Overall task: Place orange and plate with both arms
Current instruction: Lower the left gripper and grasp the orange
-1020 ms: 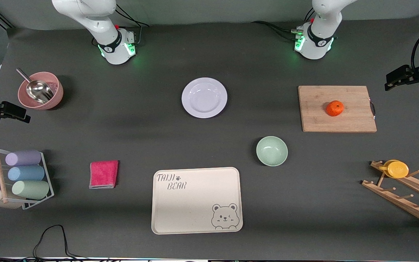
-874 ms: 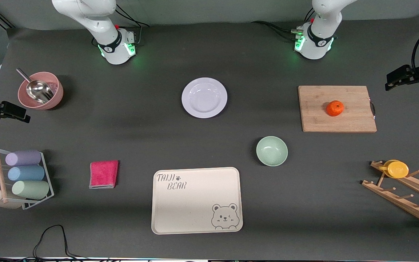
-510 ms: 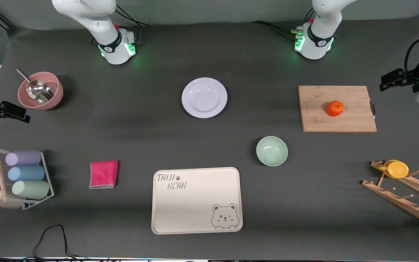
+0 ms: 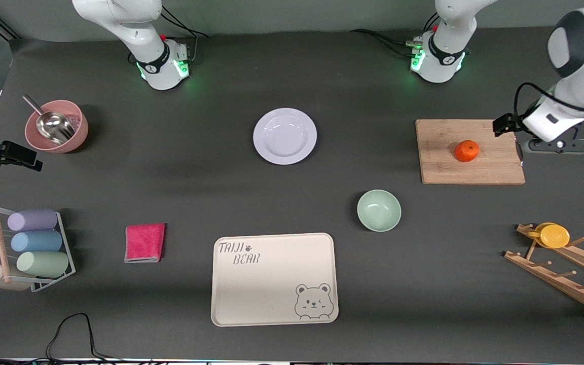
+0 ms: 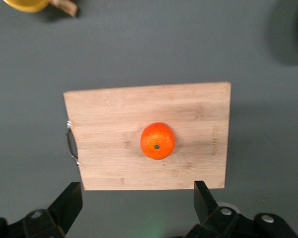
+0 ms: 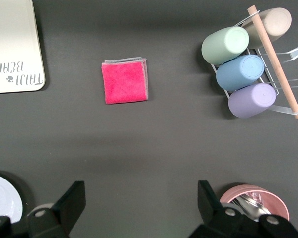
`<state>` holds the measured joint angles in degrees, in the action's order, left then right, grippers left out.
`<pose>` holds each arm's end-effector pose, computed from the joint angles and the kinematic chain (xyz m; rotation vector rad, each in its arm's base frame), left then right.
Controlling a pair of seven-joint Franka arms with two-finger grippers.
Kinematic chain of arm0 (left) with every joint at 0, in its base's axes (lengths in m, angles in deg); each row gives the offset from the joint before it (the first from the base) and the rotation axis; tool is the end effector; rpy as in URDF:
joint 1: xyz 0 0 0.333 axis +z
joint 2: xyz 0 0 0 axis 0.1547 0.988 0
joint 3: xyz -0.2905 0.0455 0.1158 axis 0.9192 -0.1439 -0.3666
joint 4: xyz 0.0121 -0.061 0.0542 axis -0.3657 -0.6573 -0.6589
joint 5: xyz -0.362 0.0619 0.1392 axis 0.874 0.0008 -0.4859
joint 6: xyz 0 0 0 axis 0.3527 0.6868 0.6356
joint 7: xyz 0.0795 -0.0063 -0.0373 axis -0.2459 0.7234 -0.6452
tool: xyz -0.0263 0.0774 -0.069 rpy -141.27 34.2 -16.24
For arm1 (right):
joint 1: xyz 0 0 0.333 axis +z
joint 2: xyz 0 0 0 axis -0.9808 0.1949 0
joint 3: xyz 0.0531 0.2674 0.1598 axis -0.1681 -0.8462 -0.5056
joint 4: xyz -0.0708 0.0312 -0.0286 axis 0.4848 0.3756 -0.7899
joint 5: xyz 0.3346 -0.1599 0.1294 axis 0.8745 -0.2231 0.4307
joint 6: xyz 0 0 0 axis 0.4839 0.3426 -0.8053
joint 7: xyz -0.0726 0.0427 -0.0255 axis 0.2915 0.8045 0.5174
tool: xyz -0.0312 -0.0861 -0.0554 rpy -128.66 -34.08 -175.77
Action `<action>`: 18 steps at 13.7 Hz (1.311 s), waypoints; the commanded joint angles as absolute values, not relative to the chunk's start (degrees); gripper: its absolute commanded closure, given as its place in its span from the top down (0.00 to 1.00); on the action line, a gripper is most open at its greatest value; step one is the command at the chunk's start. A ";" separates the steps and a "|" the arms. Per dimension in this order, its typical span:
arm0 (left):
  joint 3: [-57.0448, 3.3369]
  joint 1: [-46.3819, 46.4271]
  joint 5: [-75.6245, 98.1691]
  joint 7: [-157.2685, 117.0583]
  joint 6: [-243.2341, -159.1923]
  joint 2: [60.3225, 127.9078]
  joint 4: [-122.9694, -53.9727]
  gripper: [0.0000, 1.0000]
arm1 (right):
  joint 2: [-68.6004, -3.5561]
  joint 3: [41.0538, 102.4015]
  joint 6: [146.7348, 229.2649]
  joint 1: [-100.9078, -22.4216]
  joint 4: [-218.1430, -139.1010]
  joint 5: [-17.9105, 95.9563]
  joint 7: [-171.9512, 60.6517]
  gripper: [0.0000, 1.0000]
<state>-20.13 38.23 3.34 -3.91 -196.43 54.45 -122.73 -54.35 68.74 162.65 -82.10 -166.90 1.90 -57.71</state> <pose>0.4516 0.0304 0.4124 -3.0645 0.1011 0.2530 0.5789 -0.0580 0.5966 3.1359 -0.0774 -0.0638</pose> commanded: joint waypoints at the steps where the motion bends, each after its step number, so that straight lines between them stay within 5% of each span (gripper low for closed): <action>1: -21.18 37.90 5.61 -1.61 -206.70 51.53 -133.83 1.00 | -54.62 68.92 162.82 -81.58 -167.14 1.21 -58.22 1.00; 9: -21.27 38.52 6.06 -1.17 -232.12 61.71 -146.34 1.00 | -54.36 68.92 163.87 -82.01 -166.70 1.30 -57.96 1.00; 16: -21.36 38.52 6.06 -1.09 -239.96 67.79 -148.37 1.00 | -54.62 68.91 163.87 -81.93 -166.88 1.39 -58.04 1.00; 17: -21.36 38.52 6.06 -1.09 -239.97 67.79 -148.46 0.97 | -54.62 68.83 163.87 -81.93 -166.96 1.30 -58.04 1.00; 18: -21.36 38.52 6.06 -1.09 -239.97 67.79 -148.46 0.83 | -54.62 68.91 163.87 -81.93 -166.96 1.30 -58.04 1.00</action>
